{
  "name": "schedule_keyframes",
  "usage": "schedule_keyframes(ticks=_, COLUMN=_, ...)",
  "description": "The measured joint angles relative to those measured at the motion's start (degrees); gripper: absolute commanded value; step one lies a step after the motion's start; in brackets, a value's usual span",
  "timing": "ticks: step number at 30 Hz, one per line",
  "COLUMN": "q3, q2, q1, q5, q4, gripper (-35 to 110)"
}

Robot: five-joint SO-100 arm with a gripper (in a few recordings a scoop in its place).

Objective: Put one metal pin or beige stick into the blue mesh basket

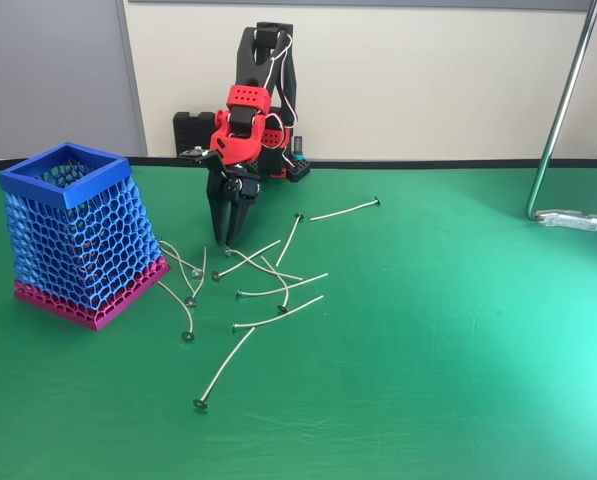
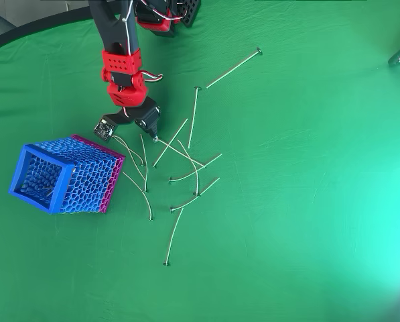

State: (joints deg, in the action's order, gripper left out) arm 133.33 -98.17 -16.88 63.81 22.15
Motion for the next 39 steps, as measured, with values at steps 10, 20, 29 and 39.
schedule_keyframes(ticks=10, q3=-1.58, q2=1.14, q1=1.05, q5=0.53, q4=0.0, gripper=15)
schedule_keyframes(ticks=20, q3=-1.93, q2=2.2, q1=1.14, q5=1.93, q4=0.0, gripper=15)
schedule_keyframes(ticks=29, q3=-4.04, q2=3.43, q1=1.14, q5=1.93, q4=0.0, gripper=15)
schedule_keyframes(ticks=39, q3=-4.31, q2=3.96, q1=1.14, q5=2.29, q4=-0.26, gripper=15)
